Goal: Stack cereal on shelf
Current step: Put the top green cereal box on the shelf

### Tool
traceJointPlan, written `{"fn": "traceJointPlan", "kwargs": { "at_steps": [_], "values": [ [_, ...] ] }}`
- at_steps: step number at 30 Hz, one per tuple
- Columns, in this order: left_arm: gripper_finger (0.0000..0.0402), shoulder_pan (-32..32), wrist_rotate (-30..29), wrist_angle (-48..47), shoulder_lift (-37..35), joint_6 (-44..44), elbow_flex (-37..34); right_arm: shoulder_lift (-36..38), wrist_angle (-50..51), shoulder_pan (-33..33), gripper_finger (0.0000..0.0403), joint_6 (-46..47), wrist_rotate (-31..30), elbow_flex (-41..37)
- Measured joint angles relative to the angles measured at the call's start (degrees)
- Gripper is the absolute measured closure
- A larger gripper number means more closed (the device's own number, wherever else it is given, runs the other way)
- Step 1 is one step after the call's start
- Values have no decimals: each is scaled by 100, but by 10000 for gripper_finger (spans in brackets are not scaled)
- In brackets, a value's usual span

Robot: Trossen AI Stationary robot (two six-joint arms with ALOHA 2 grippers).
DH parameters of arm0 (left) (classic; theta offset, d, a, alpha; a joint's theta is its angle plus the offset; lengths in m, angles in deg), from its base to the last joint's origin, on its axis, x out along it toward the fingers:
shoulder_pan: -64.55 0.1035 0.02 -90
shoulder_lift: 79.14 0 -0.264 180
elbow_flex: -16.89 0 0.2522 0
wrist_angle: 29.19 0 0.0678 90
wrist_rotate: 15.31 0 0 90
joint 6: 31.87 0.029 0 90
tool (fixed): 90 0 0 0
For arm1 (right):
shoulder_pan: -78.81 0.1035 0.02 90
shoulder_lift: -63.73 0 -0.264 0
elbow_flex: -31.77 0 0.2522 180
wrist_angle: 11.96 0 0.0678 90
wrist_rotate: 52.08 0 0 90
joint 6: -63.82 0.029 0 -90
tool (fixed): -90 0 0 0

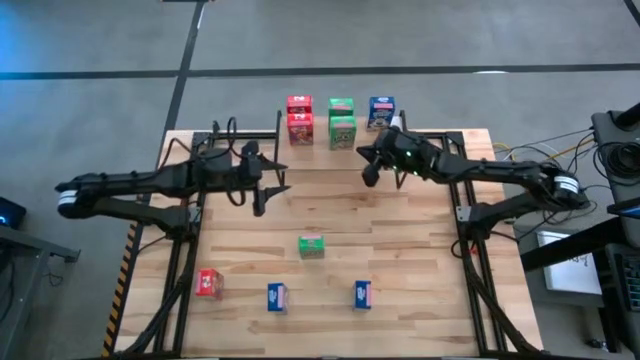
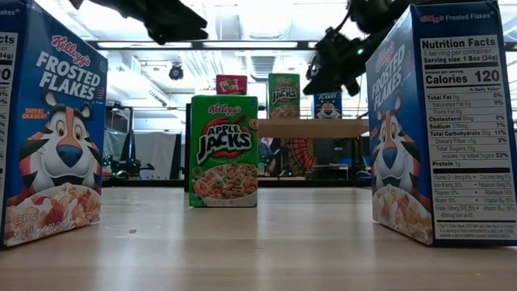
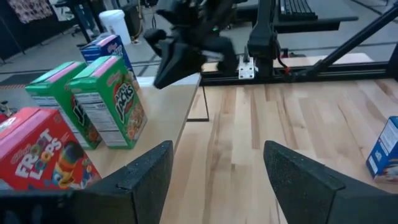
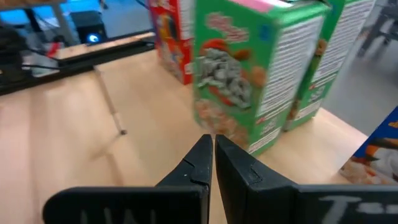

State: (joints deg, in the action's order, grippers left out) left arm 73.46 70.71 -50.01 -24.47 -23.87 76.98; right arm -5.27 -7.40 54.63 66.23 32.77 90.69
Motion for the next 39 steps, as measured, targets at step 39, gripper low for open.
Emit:
{"fn": "traceJointPlan", "kwargs": {
  "at_steps": [39],
  "values": [
    [167, 2, -786, 405, -754, 349, -736, -650, 1519, -292, 394, -663, -68, 2355]
  ]
}}
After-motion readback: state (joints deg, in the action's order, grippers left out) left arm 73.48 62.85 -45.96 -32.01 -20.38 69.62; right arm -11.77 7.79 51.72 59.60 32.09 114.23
